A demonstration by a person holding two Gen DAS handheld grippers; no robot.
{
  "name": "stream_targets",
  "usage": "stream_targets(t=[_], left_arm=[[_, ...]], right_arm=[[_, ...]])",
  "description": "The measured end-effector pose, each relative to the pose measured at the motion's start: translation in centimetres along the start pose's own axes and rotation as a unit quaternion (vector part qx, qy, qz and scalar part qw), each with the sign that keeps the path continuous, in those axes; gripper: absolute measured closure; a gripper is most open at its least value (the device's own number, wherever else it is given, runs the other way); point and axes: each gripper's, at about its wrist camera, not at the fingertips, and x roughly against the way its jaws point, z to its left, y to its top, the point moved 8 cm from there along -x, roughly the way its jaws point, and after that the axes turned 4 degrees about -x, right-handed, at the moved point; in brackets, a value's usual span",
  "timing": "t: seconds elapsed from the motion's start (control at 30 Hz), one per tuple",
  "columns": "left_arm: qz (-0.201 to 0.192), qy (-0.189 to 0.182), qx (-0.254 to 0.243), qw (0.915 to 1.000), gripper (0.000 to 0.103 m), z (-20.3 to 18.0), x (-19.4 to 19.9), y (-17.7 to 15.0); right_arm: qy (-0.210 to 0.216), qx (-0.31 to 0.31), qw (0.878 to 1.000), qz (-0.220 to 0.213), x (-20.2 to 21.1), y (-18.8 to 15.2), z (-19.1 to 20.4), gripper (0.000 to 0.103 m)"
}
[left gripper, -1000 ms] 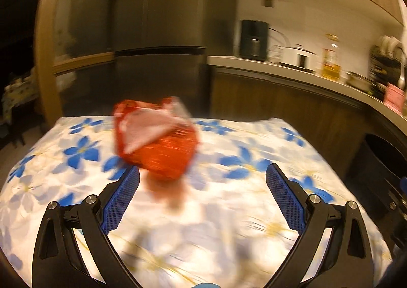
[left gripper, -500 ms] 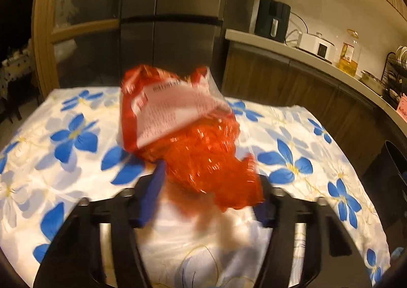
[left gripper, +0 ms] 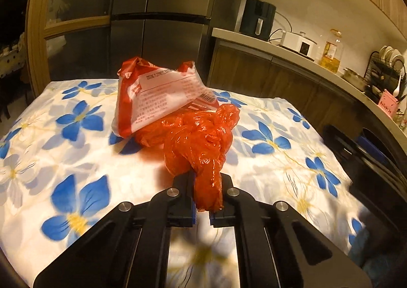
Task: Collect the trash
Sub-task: 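Grasp the red plastic bag with the left tool while the right tool grasps the snack bag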
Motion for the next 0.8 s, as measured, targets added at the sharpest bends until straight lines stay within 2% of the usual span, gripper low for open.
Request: stream_targets(t=[0.13,0.37,0.63,0.73,0.8], left_arm=[[0.009,-0.004,0.006,0.9999,0.096,1.6,2.1,-1.4],[0.018,-0.002,-0.004,0.9998,0.096,3.8,4.8,-3.4],[0.003,0.023,0.012,0.9997,0.097,7.7,8.4,-4.7],[0.003,0.029,0.021,0.9994,0.097,8.5,8.7,-5.0],[0.001,0.029,0.023,0.9993,0.097,8.8,8.8,-5.0]], right_arm=[[0.025,0.005,1.000,0.009,-0.7,-0.1,2.4,0.006],[0.103,0.036,0.994,0.022,-1.1,-0.7,9.0,0.006],[0.121,0.010,0.991,0.048,-3.3,-0.9,12.2,0.006],[0.121,-0.004,0.991,0.052,-4.3,-0.7,13.0,0.011],[0.113,-0.013,0.992,0.053,-5.2,-0.5,13.3,0.019]])
